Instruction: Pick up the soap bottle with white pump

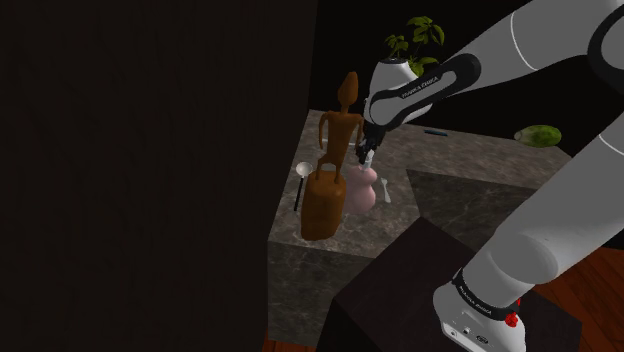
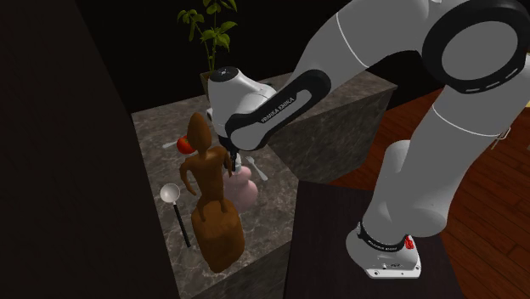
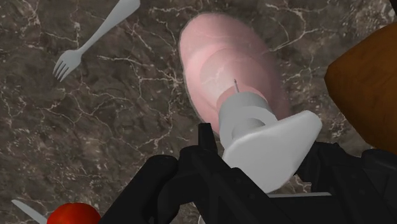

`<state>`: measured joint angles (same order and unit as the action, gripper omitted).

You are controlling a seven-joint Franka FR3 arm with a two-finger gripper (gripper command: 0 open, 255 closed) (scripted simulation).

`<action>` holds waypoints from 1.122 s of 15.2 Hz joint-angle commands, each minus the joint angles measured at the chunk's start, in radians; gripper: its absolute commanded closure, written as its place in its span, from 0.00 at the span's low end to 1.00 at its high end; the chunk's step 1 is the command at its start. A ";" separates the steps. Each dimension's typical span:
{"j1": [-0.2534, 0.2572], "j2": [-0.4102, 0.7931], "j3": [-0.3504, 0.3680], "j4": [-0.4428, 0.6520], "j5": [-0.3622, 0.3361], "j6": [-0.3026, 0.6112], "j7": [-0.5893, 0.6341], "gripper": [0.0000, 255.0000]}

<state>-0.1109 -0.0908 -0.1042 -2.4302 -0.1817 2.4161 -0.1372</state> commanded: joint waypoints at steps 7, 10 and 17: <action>0.001 -0.035 0.000 0.019 0.005 -0.055 -0.009 1.00; 0.002 -0.059 0.002 0.037 0.008 -0.098 -0.014 1.00; 0.004 -0.108 0.004 0.088 0.016 -0.196 -0.026 1.00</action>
<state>-0.1072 -0.1866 -0.1009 -2.3473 -0.1661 2.2358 -0.1628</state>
